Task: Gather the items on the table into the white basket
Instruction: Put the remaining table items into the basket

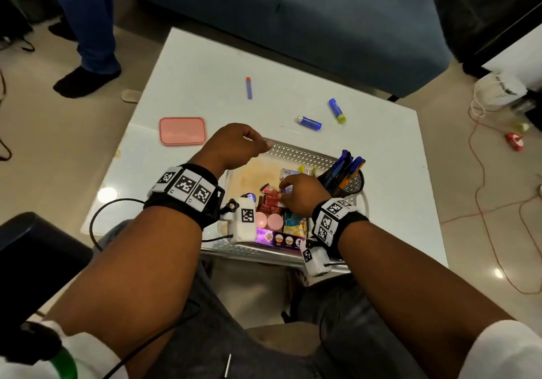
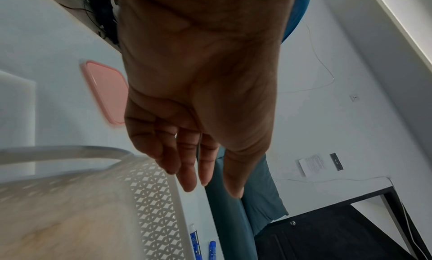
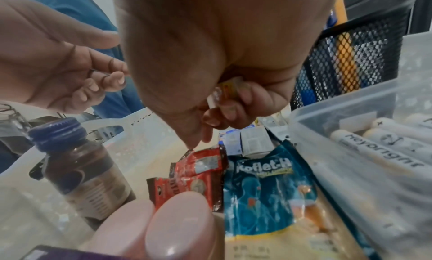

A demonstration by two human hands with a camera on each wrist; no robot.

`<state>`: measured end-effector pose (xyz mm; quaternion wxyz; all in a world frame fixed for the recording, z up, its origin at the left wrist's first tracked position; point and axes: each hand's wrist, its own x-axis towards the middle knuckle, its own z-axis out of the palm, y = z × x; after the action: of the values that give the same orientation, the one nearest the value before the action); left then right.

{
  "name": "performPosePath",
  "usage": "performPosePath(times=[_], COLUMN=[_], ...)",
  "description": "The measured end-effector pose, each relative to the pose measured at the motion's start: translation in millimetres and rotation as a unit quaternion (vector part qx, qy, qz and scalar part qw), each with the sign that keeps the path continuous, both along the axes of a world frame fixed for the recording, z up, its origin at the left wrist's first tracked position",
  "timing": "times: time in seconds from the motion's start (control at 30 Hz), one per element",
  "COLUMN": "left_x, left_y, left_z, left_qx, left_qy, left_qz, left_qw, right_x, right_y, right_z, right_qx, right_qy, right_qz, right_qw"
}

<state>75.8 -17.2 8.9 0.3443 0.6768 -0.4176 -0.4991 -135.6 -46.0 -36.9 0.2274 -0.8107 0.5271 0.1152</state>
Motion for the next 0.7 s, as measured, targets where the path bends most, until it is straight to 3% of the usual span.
performPosePath(times=[0.23, 0.7], left_x=[4, 5], left_y=[-1, -5], left_z=[-2, 2], left_qx=[0.004, -0.009], left_qy=[-0.002, 0.048], left_qz=[-0.001, 0.023], left_qw=[1.000, 0.999], right_x=[12, 20], right_y=[1, -27], right_z=[-8, -3], right_qx=[0.031, -0.021], right_qy=[-0.007, -0.030], right_qz=[0.003, -0.071], right_qw=[0.999, 0.997])
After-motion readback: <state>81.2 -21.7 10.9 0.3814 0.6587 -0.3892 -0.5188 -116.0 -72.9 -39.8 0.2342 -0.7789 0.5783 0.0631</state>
